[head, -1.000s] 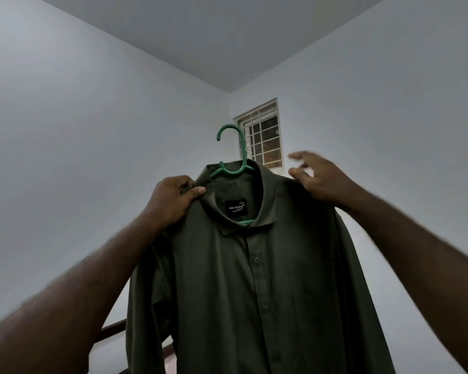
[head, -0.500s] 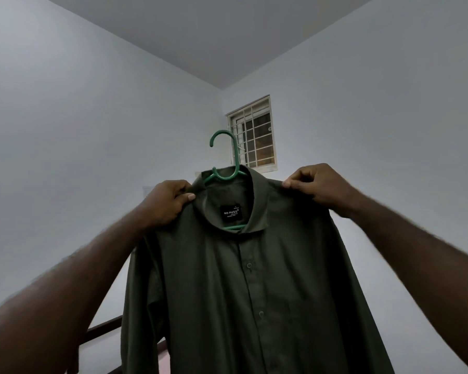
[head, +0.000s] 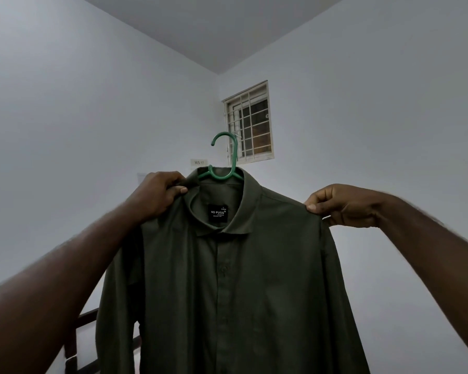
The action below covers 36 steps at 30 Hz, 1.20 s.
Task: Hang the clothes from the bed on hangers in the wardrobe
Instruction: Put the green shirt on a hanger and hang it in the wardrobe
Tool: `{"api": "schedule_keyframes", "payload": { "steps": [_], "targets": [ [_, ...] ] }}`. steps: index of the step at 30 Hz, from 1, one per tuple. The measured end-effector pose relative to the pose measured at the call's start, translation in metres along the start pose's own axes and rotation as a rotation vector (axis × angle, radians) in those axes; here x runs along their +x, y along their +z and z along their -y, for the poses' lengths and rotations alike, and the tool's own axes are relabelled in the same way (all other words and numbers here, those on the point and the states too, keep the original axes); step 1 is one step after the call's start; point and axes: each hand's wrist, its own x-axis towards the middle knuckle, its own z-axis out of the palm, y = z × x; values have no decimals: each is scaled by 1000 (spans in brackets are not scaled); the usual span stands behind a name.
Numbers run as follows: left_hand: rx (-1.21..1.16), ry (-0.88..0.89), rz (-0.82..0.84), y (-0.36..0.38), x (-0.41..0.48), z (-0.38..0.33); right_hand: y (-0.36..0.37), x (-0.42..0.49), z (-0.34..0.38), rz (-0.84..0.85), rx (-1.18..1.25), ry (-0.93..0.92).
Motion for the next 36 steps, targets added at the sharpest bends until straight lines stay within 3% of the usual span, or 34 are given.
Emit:
{"api": "schedule_keyframes", "payload": {
  "steps": [3,5,7,10,12,14,19,23,26,32,36],
  "targets": [
    [32,-14,35,6,-1,3,14,7,1,-206,-318,-44],
    [67,-52,53,9,0,6,28,14,2,-471,-705,-203],
    [89,-106,48,10,-1,9,43,13,5,-618,-813,-373],
    [98,-120,-7,9,-5,14,50,1,9,-384,-463,-328],
    [72,-78,-39,8,-10,16,46,-2,11,-435,-384,-349],
    [49,-37,-58,9,-14,16,34,6,11,-565,-506,-355],
    [18,28,-102,18,-15,10,29,28,0,-256,-561,-64],
    [7,61,-133,20,-17,8,30,33,-14,-270,-491,-128],
    [12,89,-123,24,-19,7,32,35,-15,-316,-604,-124],
    [-3,79,-92,38,-21,-2,67,59,8,-241,-715,-209],
    [-142,-167,43,27,-31,2,76,69,1,-357,-862,-267]
  ]
}}
